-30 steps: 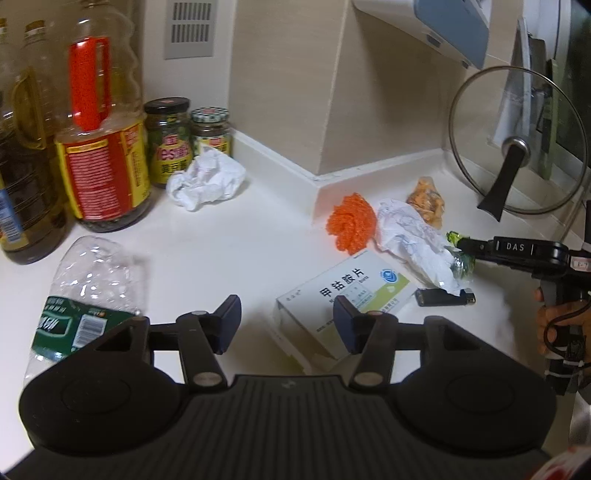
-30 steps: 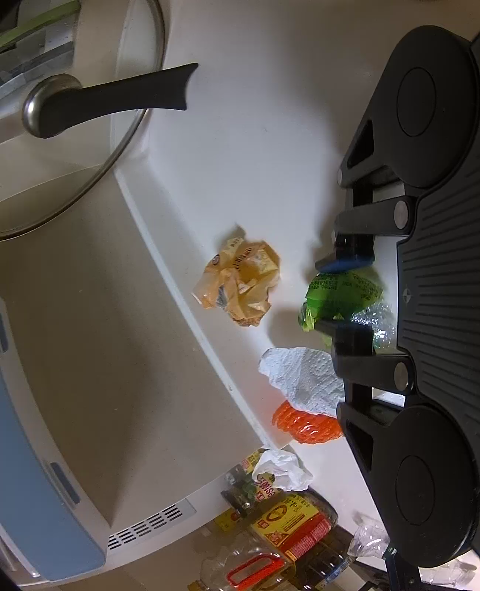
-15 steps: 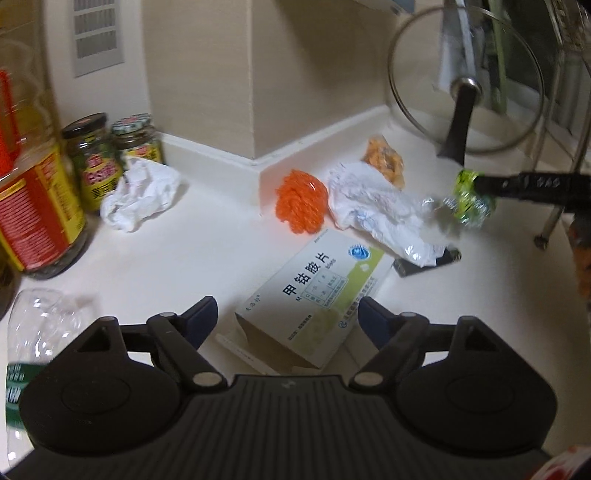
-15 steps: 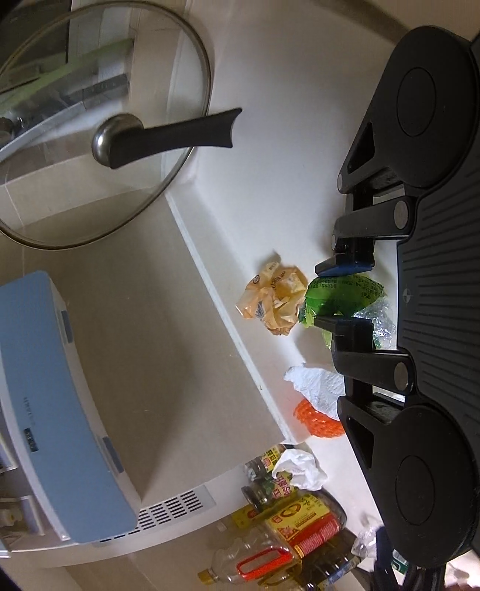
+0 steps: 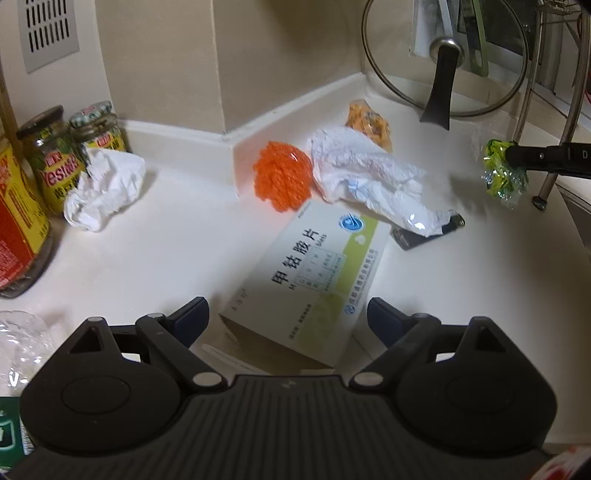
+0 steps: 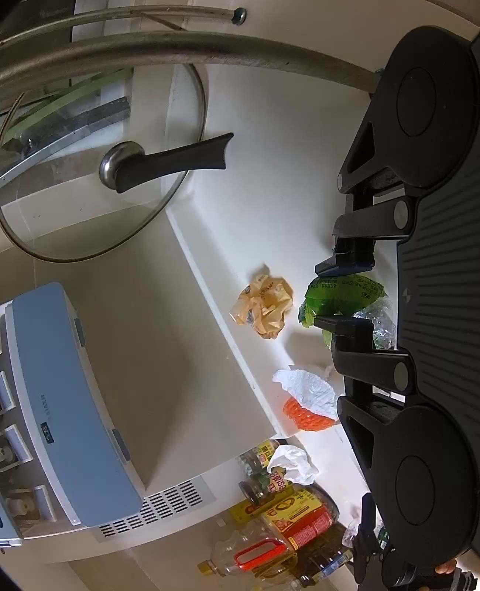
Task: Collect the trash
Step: 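Grasp the white-and-green medicine box with the left tool, then carry the medicine box and green wrapper down over the wastebasket with both tools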
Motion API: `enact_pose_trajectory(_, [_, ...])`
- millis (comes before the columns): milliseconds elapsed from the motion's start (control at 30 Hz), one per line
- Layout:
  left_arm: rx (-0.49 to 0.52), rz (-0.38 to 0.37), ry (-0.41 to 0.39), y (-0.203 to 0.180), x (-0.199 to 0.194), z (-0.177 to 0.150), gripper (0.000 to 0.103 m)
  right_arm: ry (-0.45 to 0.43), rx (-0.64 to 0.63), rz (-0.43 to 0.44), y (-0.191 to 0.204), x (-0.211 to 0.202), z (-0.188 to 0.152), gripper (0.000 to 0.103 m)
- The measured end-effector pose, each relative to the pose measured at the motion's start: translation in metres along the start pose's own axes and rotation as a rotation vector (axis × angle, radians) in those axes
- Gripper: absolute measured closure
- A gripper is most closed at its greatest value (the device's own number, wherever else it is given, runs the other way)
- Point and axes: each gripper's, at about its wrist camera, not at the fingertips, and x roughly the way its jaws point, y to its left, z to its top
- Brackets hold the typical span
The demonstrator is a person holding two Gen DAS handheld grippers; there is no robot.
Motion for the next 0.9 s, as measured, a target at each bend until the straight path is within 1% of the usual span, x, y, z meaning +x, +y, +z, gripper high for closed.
enact_pose_trajectory(100, [-0.013,0.002,-0.006,-0.003,0.001,-0.002,0.020,0.006,-0.002,-0.003,0.000,0.000,-0.001,0.080])
enact_pose_trajectory(267, [-0.051,0.024,-0.022,-0.005,-0.003,-0.004,0.021,0.018,-0.007,-0.006,0.000,0.001,-0.003,0.080])
enact_pose_trajectory(367, [-0.077,0.040,-0.046,-0.006,-0.010,-0.005,0.022,0.020,-0.007,-0.004,0.002,0.001,-0.005,0.080])
enact_pose_trajectory(500, [-0.120,0.065,-0.076,-0.004,-0.024,-0.007,0.022,0.018,-0.008,0.003,0.005,-0.001,-0.006,0.080])
enact_pose_trajectory(667, [-0.135,0.103,-0.084,-0.004,-0.043,-0.009,0.022,0.018,-0.010,0.015,0.012,-0.005,-0.008,0.080])
enact_pose_trajectory(900, [-0.183,0.110,-0.095,-0.003,-0.074,-0.019,0.022,0.015,-0.016,0.032,0.028,-0.019,-0.015,0.080])
